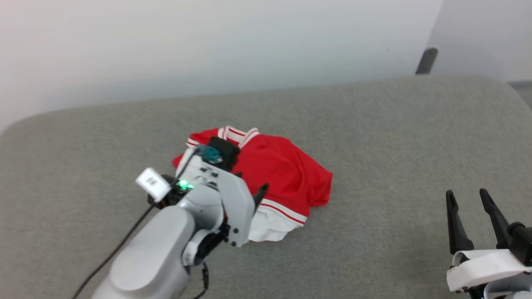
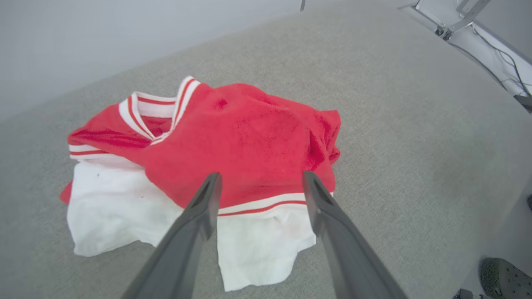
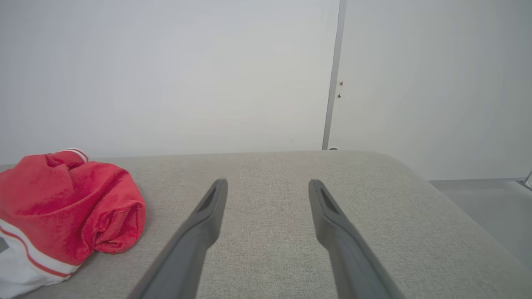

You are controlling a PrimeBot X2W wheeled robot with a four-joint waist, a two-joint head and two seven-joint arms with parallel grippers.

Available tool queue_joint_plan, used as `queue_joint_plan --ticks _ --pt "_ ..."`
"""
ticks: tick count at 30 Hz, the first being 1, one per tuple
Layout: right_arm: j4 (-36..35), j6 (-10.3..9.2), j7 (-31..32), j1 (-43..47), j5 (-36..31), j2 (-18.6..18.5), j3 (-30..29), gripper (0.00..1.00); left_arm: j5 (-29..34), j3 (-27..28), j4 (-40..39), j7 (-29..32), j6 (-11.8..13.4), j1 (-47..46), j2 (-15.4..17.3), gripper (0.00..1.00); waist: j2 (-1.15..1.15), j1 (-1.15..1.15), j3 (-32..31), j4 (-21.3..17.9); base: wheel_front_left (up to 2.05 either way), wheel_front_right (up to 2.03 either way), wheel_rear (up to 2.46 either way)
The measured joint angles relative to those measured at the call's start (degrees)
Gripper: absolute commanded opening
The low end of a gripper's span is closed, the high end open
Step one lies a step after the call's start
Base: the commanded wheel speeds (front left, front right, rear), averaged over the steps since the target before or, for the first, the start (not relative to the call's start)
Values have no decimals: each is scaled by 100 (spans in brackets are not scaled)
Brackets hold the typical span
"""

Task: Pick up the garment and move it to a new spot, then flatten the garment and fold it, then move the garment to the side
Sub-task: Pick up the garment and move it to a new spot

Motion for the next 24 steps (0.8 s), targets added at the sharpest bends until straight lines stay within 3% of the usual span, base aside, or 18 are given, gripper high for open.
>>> queue_joint_plan --ticks 12,24 --pt "-31 0 26 204 40 -111 146 100 -118 864 -1066 -1567 183 845 662 100 0 0 -528 529 0 0 0" --pt "232 0 -82 397 78 -181 281 100 -180 1628 -1440 -2976 412 2100 1100 100 0 0 -912 962 0 0 0"
